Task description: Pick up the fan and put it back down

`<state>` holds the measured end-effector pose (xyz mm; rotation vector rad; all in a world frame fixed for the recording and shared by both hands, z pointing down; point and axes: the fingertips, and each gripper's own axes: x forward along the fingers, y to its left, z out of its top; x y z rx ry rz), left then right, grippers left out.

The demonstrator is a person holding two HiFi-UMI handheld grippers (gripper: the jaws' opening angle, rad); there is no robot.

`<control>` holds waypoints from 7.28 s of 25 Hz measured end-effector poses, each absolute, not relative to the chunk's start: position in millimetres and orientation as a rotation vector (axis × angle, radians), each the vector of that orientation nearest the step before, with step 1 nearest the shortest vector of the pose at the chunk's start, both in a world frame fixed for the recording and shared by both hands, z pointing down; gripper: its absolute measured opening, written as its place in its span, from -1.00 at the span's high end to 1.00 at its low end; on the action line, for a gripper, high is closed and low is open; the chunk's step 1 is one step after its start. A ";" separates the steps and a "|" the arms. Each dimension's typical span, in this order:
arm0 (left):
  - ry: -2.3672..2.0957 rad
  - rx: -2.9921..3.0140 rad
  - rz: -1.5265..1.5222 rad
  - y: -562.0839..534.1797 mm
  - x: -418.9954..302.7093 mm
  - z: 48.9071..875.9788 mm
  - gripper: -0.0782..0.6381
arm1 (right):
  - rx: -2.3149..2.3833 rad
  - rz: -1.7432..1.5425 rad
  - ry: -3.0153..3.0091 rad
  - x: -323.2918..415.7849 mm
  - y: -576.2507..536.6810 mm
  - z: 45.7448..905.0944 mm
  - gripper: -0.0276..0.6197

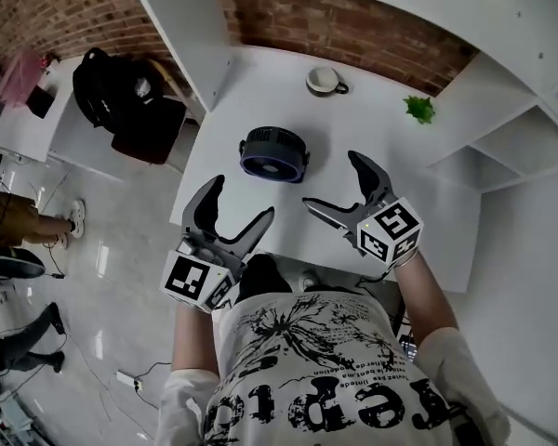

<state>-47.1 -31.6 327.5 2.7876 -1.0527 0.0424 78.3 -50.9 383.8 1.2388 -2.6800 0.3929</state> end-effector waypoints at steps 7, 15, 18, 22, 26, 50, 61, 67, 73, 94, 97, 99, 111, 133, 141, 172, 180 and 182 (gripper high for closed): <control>-0.786 2.850 0.257 -98.0 -60.5 371.0 -0.32 | 1.194 0.429 -2.569 54.6 -108.7 433.8 -0.82; -0.619 2.816 0.347 -132.4 -74.4 419.2 -0.32 | 0.930 0.468 -2.432 35.9 -151.7 502.1 -0.82; -0.588 2.830 0.299 -139.9 -72.0 423.0 -0.31 | 0.836 0.496 -2.407 27.1 -159.9 514.4 -0.82; -0.571 2.855 0.237 -151.0 -66.0 427.0 -0.32 | 0.772 0.468 -2.387 19.1 -172.2 525.9 -0.82; -0.509 2.861 0.294 -152.8 -69.4 443.5 -0.32 | 0.689 0.448 -2.369 7.9 -174.3 535.3 -0.75; -0.043 2.884 0.289 -196.8 -64.7 522.2 -0.40 | 0.783 0.373 -2.530 0.9 -190.2 532.2 -0.53; 0.175 2.888 0.187 -199.6 -34.4 543.1 -0.46 | 0.821 0.337 -2.592 0.7 -194.8 533.6 -0.53; 0.180 2.886 0.142 -199.4 -30.0 548.7 -0.45 | 0.871 0.318 -2.622 -2.1 -197.1 529.4 -0.53; 0.196 2.917 0.188 -197.0 -27.5 547.0 -0.43 | 0.888 0.286 -2.629 -0.9 -196.6 524.9 -0.51; 0.126 3.038 -0.031 -155.3 -32.7 401.8 -0.39 | 0.969 0.092 -2.676 -8.5 -148.9 390.1 -0.49; 0.123 3.062 -0.057 -150.1 -32.2 373.2 -0.38 | 0.979 0.070 -2.659 -7.0 -143.0 362.2 -0.48; 0.121 3.087 -0.061 -146.2 -31.0 355.5 -0.38 | 0.980 0.050 -2.657 -5.1 -139.2 344.4 -0.48; 0.144 3.215 -0.060 -111.3 -20.0 271.3 -0.38 | 1.011 -0.065 -2.657 8.4 -101.9 262.9 -0.48; 0.184 3.220 -0.028 -122.5 -3.0 283.7 -0.38 | 1.035 -0.009 -2.664 25.2 -114.2 277.5 -0.49; 0.190 3.167 0.057 -144.9 -7.1 332.8 -0.37 | 1.006 0.108 -2.658 20.5 -137.5 326.1 -0.49; 0.244 2.987 0.325 -182.0 -17.0 534.3 -0.37 | 0.981 0.360 -2.638 12.2 -179.1 516.8 -0.49; 0.230 2.983 0.284 -177.6 -18.1 538.7 -0.38 | 0.981 0.332 -2.615 7.4 -174.7 521.6 -0.50; 0.210 2.941 0.314 -176.4 -19.5 541.3 -0.38 | 1.011 0.340 -2.592 7.2 -175.4 522.3 -0.51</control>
